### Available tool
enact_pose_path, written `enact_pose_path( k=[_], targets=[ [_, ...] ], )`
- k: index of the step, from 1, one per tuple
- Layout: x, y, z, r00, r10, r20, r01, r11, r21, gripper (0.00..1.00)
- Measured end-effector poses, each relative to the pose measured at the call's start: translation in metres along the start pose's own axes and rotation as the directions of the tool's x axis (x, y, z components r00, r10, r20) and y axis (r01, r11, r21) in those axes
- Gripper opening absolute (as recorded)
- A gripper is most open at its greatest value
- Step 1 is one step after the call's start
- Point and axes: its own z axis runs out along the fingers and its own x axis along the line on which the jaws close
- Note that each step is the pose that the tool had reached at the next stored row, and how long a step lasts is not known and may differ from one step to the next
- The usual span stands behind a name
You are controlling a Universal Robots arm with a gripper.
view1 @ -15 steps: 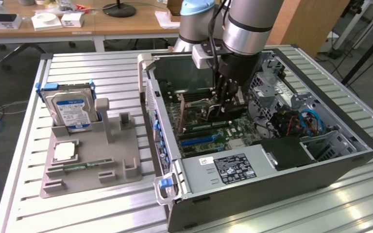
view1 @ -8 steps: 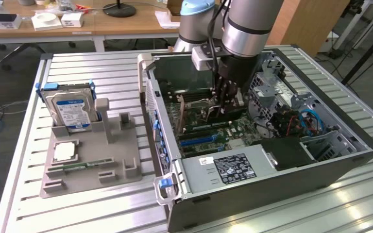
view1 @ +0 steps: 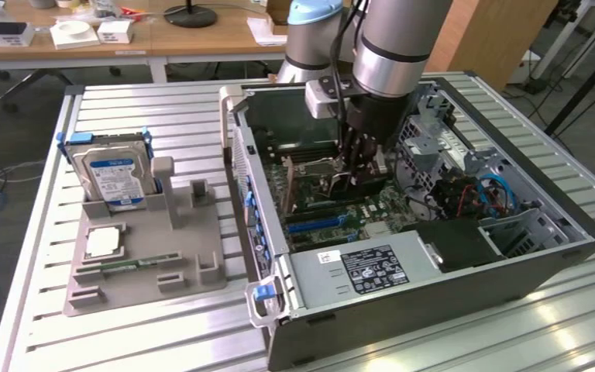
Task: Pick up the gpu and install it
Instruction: 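Pick up the gpu and move the gpu toward the slot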
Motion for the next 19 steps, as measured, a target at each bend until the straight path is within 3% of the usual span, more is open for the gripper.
enact_pose_path(
  k=[19],
  targets=[
    [0.0003,0.0000,0.0088,1.0000,0.000,0.0001,0.000,1.0000,0.0001,0.26]
  ],
)
